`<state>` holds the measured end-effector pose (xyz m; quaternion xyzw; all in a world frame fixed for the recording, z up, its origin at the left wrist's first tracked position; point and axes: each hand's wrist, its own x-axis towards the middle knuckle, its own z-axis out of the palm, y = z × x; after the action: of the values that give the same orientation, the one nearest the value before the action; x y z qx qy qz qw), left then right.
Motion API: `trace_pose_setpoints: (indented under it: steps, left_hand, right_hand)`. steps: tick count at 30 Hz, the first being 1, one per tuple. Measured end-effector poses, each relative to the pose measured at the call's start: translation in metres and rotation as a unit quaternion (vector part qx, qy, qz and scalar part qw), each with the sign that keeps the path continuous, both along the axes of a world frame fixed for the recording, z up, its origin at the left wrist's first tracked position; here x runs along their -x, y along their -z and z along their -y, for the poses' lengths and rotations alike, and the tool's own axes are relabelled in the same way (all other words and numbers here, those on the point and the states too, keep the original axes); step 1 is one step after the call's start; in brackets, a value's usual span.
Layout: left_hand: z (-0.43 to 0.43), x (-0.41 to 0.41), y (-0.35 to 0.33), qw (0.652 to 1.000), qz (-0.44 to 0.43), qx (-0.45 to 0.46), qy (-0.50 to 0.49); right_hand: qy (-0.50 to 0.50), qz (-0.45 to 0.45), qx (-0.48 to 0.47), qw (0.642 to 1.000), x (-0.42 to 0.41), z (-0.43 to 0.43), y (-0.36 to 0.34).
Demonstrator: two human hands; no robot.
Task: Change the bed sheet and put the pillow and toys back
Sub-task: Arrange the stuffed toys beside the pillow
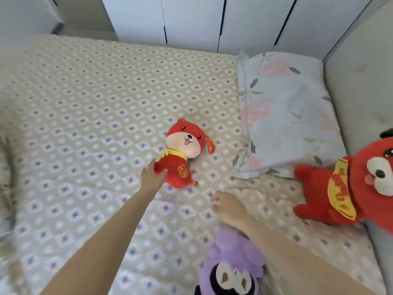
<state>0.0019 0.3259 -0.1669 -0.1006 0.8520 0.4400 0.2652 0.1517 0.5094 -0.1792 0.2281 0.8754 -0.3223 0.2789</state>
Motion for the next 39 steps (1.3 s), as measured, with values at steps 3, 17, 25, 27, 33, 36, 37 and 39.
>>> trace_pose_setpoints:
  steps: [3,17,25,27,33,36,37,39]
  left_hand:
    - [-0.001,0.015,0.023,0.999,0.016,-0.012,-0.03]
    - [-0.027,0.01,0.004,0.982,0.091,-0.135,-0.092]
    - [-0.037,0.005,-0.076,0.961,0.112,-0.222,-0.124]
    - [-0.038,0.005,-0.095,0.963,0.093,-0.223,-0.123]
    - [-0.061,-0.008,-0.157,0.953,0.108,-0.277,-0.053]
    - [-0.074,-0.018,-0.185,0.952,0.131,-0.275,0.015]
    - [-0.079,-0.022,-0.195,0.949,0.138,-0.279,0.038]
    - [-0.086,-0.027,-0.205,0.941,0.156,-0.295,0.056]
  right_hand:
    - [-0.012,0.0,-0.005,1.0,0.006,0.001,0.016]
    - [0.135,-0.056,0.06,0.987,0.007,-0.008,-0.004]
    - [0.253,-0.133,0.061,0.956,0.019,-0.045,-0.081]
    - [0.278,-0.152,0.061,0.946,0.022,-0.057,-0.102]
    - [0.36,-0.229,0.058,0.903,0.014,-0.089,-0.175]
    - [0.334,-0.204,0.144,0.909,0.001,-0.106,-0.208]
    - [0.327,-0.186,0.163,0.912,-0.007,-0.111,-0.219]
    - [0.323,-0.164,0.179,0.915,-0.018,-0.119,-0.228]
